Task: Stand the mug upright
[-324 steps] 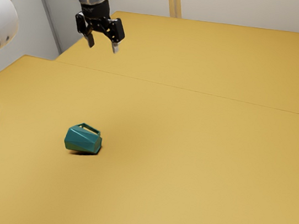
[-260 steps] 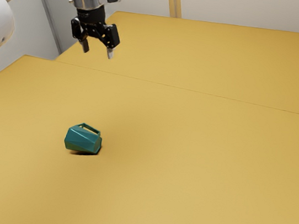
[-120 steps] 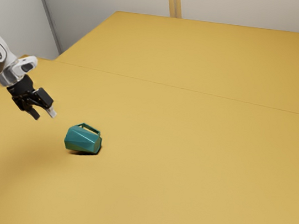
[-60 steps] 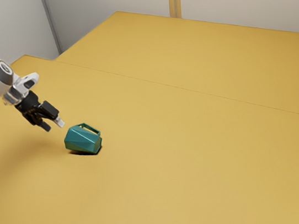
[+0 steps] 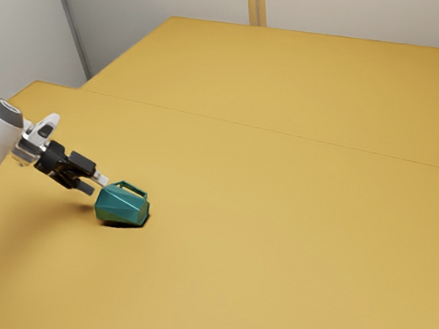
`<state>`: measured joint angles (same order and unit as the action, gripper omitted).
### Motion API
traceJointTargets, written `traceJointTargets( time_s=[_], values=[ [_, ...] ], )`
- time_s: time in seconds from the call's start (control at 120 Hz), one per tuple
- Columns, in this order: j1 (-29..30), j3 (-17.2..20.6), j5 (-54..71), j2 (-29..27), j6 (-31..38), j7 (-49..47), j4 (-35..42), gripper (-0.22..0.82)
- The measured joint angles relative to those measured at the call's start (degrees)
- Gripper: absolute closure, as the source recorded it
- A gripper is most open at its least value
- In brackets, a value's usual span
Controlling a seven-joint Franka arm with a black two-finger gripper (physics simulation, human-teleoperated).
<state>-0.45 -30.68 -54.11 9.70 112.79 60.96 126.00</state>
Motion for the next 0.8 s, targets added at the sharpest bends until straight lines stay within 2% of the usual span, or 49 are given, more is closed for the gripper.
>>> traceJointTargets(
  time_s=[0.667, 0.8],
  values=[
    [-0.89, 0.01, -6.41, 2.76, -5.16, 3.82, 1.64, 0.0],
    [-0.97, 0.17, -7.01, 3.22, -5.35, 4.18, 1.64, 0.06]
  ],
)
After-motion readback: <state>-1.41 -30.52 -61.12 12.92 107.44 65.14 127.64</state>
